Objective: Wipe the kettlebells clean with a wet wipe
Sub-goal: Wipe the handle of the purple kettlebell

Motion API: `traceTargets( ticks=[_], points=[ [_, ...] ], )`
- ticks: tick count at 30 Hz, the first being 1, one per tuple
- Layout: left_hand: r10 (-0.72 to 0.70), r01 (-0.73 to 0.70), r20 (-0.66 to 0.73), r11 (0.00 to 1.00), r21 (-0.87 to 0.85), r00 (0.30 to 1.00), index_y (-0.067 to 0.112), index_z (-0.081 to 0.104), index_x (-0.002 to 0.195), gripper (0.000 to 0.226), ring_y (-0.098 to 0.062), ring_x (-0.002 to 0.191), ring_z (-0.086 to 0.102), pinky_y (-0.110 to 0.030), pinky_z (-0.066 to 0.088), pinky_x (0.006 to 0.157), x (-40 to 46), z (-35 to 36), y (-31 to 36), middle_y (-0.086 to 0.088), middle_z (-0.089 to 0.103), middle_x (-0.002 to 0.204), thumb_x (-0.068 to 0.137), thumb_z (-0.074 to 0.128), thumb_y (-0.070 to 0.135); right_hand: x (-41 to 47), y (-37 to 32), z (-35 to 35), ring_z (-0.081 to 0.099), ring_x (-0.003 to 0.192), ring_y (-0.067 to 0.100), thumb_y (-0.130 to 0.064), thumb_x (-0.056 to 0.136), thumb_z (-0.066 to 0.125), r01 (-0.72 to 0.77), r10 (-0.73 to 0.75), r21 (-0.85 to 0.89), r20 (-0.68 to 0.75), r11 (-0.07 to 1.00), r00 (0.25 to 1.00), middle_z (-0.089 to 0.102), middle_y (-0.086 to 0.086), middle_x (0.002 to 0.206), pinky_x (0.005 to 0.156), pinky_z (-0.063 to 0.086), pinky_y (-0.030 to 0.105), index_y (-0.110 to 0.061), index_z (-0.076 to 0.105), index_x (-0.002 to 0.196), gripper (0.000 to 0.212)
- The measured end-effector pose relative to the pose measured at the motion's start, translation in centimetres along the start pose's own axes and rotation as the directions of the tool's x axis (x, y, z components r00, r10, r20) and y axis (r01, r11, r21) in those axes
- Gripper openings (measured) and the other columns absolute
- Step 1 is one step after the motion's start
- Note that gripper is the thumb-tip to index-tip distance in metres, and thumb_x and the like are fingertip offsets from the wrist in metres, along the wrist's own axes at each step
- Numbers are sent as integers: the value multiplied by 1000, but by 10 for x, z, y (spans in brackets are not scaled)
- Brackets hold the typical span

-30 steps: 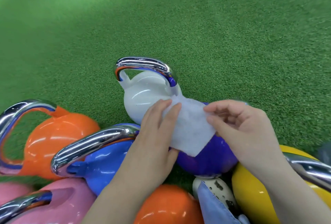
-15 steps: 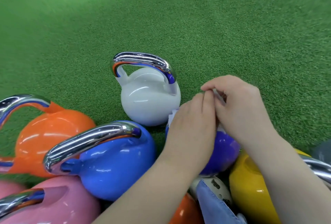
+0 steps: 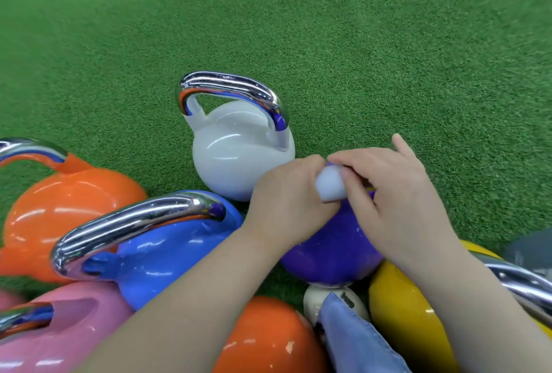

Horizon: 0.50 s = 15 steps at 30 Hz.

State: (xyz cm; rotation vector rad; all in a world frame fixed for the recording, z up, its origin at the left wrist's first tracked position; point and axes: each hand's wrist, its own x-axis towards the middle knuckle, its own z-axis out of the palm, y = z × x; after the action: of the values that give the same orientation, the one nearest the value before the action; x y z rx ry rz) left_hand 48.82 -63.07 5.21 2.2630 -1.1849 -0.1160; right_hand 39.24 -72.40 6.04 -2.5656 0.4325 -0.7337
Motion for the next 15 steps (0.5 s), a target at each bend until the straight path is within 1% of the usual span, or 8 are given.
traceTargets(
  ticks=[2,4,5,7,9,11,13,15],
  points=[
    [-87,84,-14,987,-139,996,25,49,73,20,-20,76,55,-28,33,62,-9,5,-13,1,61,73,69,68,31,-5,-5,-2,57,85,14,-16,87,48,67,-62,68,-83,995,995,68,-1,89,94,43,36,-11,69,90,22],
    [-149,143,-2,952,-270,989,29,45,65,20,-13,65,47,-25,33,57,-15,12,-23,7,53,62,61,65,29,-15,-10,-4,58,77,16,-15,85,52,127,-112,155,-107,980,988,68,3,80,78,47,27,-7,70,80,20],
    [-168,160,0,936,-312,986,31,44,63,21,-8,62,43,-22,33,56,-17,14,-26,10,50,59,59,65,27,-20,-11,-4,57,73,14,-16,84,53,138,-128,205,-63,969,990,67,2,75,72,46,24,-7,69,77,20],
    [-194,182,3,911,-370,981,34,42,61,26,0,59,39,-14,33,54,-20,16,-32,14,47,55,58,65,23,-33,-9,2,56,67,10,-22,83,52,118,-150,258,110,959,982,65,-2,70,66,46,23,-12,68,74,21],
    [-223,203,10,870,-450,975,32,42,62,24,5,57,41,-10,34,56,-25,19,-37,15,48,55,58,65,25,-45,-4,14,58,71,9,-29,83,51,72,-134,222,278,972,951,67,-6,75,67,46,24,-16,69,79,23],
    [-256,225,11,827,-515,967,30,43,65,22,2,62,43,-17,39,62,-28,23,-41,11,50,63,56,61,38,-55,2,27,58,77,8,-32,82,49,12,-89,204,375,979,923,68,-6,83,72,45,23,-17,70,89,27],
    [-256,216,8,799,-561,967,29,43,66,22,-8,65,47,-28,42,66,-31,27,-45,0,53,66,55,57,43,-59,1,39,56,80,5,-32,81,48,-141,-5,291,448,946,894,67,-5,89,74,46,18,-16,70,101,33],
    [-246,216,26,792,-572,969,31,47,67,18,-9,68,51,-29,45,69,-33,31,-50,-6,56,70,58,58,42,-61,-4,49,57,83,4,-25,80,50,-316,89,382,506,868,858,62,-5,91,74,47,11,-14,66,113,39]
  ],
)
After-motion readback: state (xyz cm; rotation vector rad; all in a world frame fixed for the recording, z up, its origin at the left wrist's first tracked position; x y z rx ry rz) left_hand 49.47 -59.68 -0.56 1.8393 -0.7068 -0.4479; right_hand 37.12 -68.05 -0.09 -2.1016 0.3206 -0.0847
